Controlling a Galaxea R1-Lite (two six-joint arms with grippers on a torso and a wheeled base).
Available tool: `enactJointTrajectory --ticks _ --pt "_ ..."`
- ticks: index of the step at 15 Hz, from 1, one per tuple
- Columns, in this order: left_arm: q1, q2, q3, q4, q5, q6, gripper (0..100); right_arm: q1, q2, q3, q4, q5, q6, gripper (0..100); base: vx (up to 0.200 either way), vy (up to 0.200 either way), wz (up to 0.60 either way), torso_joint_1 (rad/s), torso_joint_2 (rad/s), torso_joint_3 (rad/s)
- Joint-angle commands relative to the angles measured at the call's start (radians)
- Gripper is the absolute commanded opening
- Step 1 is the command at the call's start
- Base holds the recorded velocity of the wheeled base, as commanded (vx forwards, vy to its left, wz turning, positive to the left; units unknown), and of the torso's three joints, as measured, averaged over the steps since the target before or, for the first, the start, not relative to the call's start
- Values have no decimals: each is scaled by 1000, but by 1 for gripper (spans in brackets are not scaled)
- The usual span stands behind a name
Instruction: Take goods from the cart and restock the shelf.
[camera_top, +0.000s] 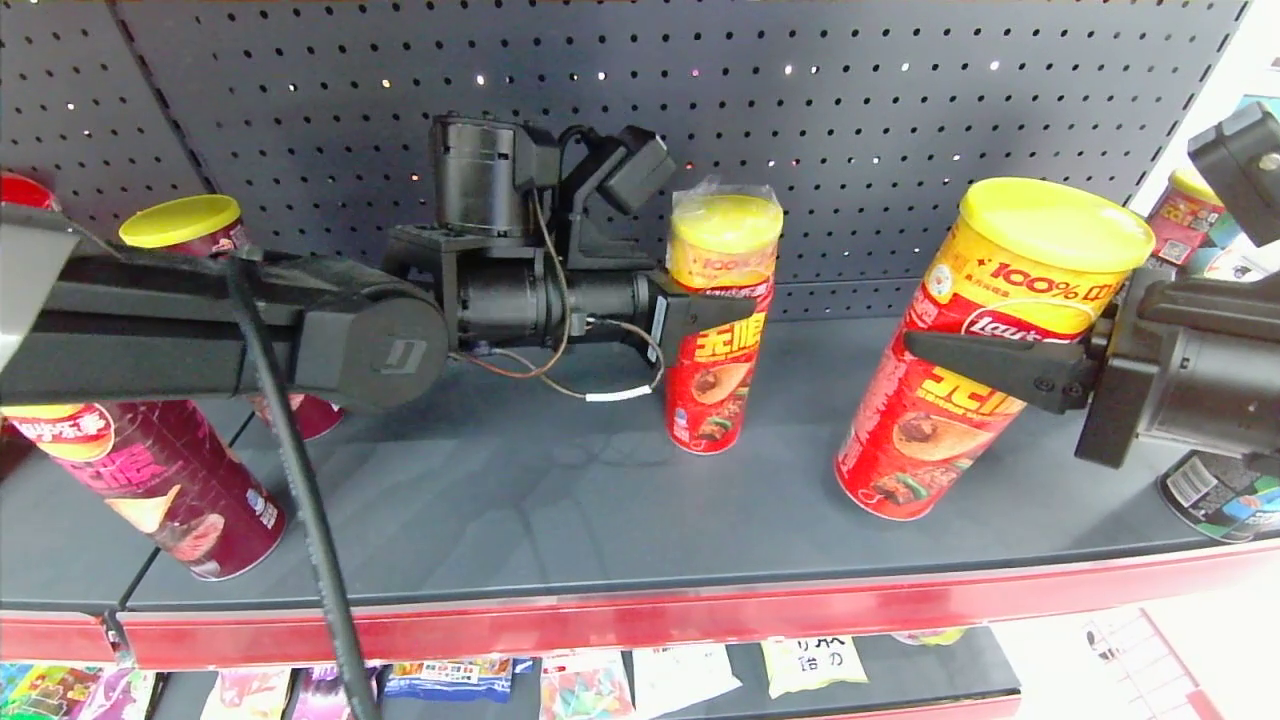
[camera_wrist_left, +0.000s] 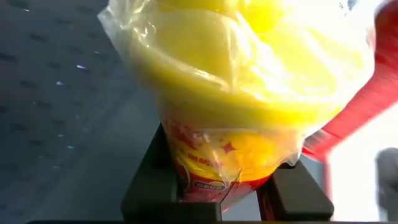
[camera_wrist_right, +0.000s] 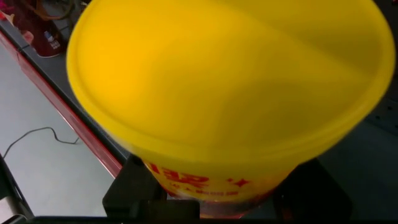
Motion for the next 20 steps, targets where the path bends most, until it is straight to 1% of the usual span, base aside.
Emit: enactJointTrajectory --ticks 1,2,3,4,5,6,7,8,11,14,16,20 --pt "5 -105 99 -2 -52 0 0 0 1 0 0 1 -1 0 0 0 0 0 0 0" --pt "6 -117 117 -5 -67 1 0 0 1 0 0 1 1 0 0 0 0 0 0 0" --pt "8 -137 148 -10 -98 4 0 0 2 0 0 1 1 0 0 0 0 0 0 0" --pt "11 -148 168 -10 -116 24 0 0 2 -1 0 1 -1 0 0 0 0 0 0 0" --pt "14 -151 190 -10 -142 61 0 2 2 -1 0 1 -1 0 0 0 0 0 0 0" --pt "23 -152 211 -10 -182 107 0 2 2 -3 0 1 -1 0 0 0 0 0 0 0" --pt "25 -155 223 -10 -199 129 0 2 2 -3 0 1 -1 0 0 0 0 0 0 0" --pt "25 -171 237 -8 -202 133 0 0 2 -6 0 1 -1 0 0 0 0 0 0 0" --pt "23 -191 252 -4 -202 130 0 0 1 -6 0 1 -1 0 0 0 0 0 0 0" --pt "16 -220 279 -4 -203 107 0 2 2 -6 0 1 -1 0 0 0 0 0 0 0" --pt "-3 -234 314 -4 -200 103 0 2 2 -6 0 1 -1 0 0 0 0 0 0 0" --pt "-27 -231 320 -5 -197 101 0 2 2 -7 0 1 -1 0 0 0 0 0 0 0"
